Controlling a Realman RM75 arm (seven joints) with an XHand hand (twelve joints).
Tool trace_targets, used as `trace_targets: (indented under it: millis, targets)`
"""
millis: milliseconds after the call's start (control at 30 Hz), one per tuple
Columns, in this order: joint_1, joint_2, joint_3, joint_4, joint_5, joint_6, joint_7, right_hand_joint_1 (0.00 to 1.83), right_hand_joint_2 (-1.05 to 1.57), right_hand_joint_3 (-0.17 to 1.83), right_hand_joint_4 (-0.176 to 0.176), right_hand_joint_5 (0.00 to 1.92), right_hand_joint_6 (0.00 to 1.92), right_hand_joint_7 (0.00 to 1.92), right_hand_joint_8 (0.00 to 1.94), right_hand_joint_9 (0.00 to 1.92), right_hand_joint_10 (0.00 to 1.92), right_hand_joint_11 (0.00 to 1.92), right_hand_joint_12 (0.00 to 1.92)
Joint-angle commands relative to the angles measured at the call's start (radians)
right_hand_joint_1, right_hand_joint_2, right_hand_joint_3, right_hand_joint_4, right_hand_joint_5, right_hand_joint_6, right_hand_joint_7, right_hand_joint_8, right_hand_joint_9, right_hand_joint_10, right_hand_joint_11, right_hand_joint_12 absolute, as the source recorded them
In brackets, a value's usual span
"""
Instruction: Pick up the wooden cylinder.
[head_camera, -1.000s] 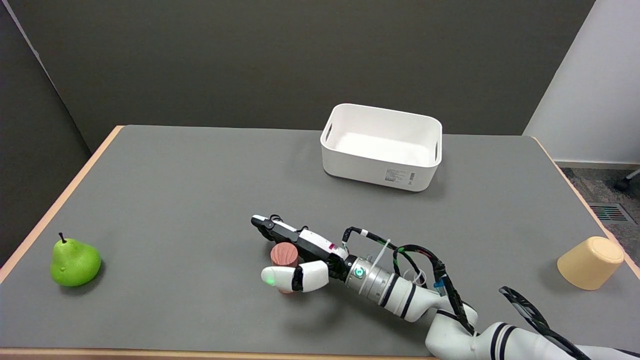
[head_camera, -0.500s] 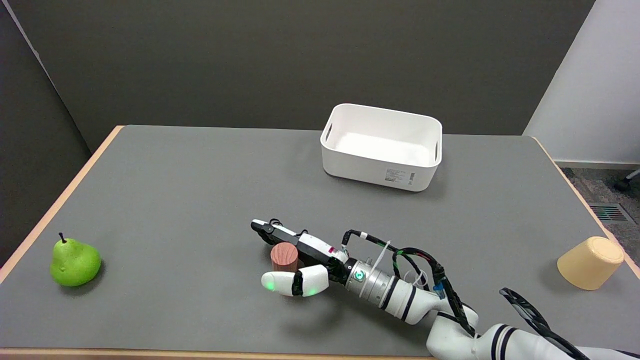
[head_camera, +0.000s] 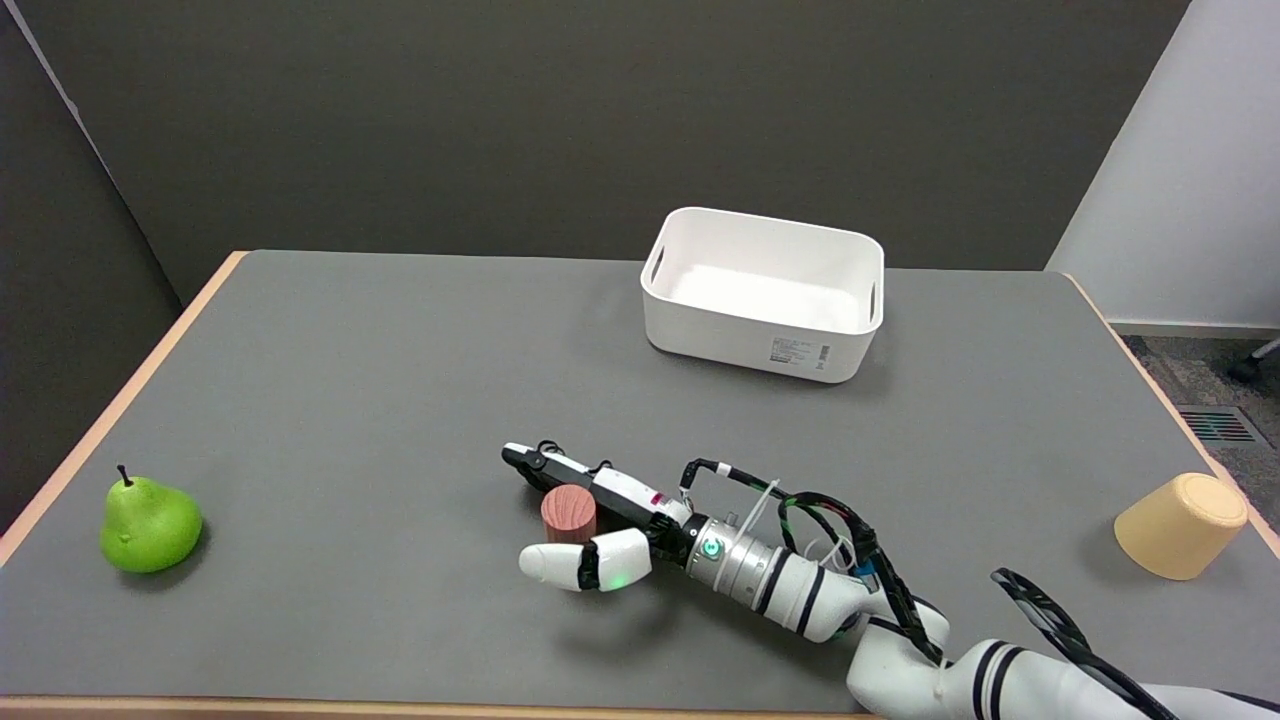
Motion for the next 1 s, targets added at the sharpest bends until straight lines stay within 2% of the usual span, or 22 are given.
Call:
trace_targets:
  millis: [33,200,533,600,700,767,1000]
  targets:
    - [0.028,-0.025,0.002,-0.027,0.021,-0.031,-0.081,0.68,0.61,0.74,-0.176,0.00,0.04,0.00,0.00,0.00,0.00,0.00,0.00]
    - [0.028,-0.027,0.006,-0.029,0.040,-0.023,-0.098,0.67,0.56,0.87,-0.176,0.00,0.10,0.00,0.00,0.00,0.00,0.00,0.00]
    - [0.030,-0.027,0.011,-0.031,0.049,-0.021,-0.098,0.65,0.57,0.89,-0.171,0.01,0.09,0.00,0.00,0.00,0.00,0.00,0.00]
    - [0.030,-0.027,0.013,-0.031,0.052,-0.020,-0.098,0.67,0.59,0.92,-0.170,0.02,0.11,0.00,0.00,0.00,0.00,0.00,0.05]
    - [0.030,-0.027,0.015,-0.031,0.052,-0.019,-0.098,0.67,0.61,0.96,-0.162,0.03,0.27,0.00,0.10,0.00,0.02,0.00,0.31]
    - [0.030,-0.027,0.017,-0.032,0.052,-0.018,-0.098,0.68,0.61,0.95,-0.154,0.03,0.32,0.00,0.16,0.00,0.07,0.00,0.40]
    - [0.029,-0.027,0.018,-0.038,0.066,-0.003,-0.098,0.70,0.63,0.94,-0.150,0.05,0.33,0.01,0.19,0.00,0.12,0.00,0.45]
